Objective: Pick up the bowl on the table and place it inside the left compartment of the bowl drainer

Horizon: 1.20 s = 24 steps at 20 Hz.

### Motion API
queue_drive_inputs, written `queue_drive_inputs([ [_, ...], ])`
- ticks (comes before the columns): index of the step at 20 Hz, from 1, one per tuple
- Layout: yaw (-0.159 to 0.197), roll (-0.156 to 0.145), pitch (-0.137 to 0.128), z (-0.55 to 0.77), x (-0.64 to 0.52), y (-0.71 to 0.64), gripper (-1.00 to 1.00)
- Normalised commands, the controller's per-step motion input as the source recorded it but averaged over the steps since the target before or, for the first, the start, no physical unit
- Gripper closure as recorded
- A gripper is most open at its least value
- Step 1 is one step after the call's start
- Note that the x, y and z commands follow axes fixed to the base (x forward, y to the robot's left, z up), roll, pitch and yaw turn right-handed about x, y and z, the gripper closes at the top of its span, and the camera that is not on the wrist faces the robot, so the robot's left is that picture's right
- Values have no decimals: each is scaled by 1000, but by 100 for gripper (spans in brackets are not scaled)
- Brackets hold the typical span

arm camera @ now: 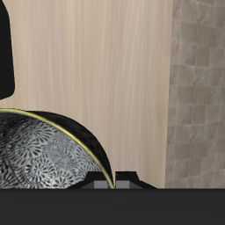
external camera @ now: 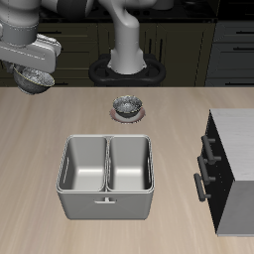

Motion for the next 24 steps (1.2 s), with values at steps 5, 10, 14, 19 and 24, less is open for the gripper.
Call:
queue_drive_inputs([
  [5, 1, 81, -39, 308, 56, 517, 100],
  [10, 0, 74, -22, 196, 122, 490, 100],
  [14, 22, 91, -21, 182, 155, 501, 100],
  [19, -10, 84, -30, 158, 189, 455, 100],
  [24, -25, 47, -12, 42, 264, 386, 100],
])
